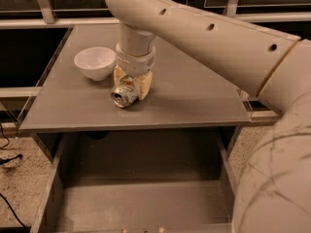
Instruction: Place 7up can into top drawer
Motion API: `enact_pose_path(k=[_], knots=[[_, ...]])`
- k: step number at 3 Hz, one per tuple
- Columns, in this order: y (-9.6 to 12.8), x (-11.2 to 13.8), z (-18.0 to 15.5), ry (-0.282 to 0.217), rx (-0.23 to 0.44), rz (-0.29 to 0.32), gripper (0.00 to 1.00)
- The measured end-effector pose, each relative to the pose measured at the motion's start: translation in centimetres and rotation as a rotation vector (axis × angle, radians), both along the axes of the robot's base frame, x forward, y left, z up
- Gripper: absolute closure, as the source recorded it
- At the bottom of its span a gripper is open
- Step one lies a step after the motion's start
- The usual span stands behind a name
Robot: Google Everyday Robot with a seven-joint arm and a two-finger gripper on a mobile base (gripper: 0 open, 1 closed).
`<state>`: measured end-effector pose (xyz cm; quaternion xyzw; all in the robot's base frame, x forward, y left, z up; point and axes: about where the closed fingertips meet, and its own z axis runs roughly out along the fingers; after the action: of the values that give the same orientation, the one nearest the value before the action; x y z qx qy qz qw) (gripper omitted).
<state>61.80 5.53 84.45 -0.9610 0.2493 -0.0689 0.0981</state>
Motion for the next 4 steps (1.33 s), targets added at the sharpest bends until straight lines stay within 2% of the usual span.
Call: enact_pose_path(k=[1, 2, 3, 4], knots=[[0.0, 0.0, 0.0, 0.0, 0.0, 0.0, 0.95], [0.0, 0.0, 0.0, 0.0, 0.0, 0.0, 1.0], [0.0, 0.0, 0.0, 0.0, 0.0, 0.0, 1.0], [0.3, -0.7, 2.2, -0.028, 0.011, -0.025, 1.0]])
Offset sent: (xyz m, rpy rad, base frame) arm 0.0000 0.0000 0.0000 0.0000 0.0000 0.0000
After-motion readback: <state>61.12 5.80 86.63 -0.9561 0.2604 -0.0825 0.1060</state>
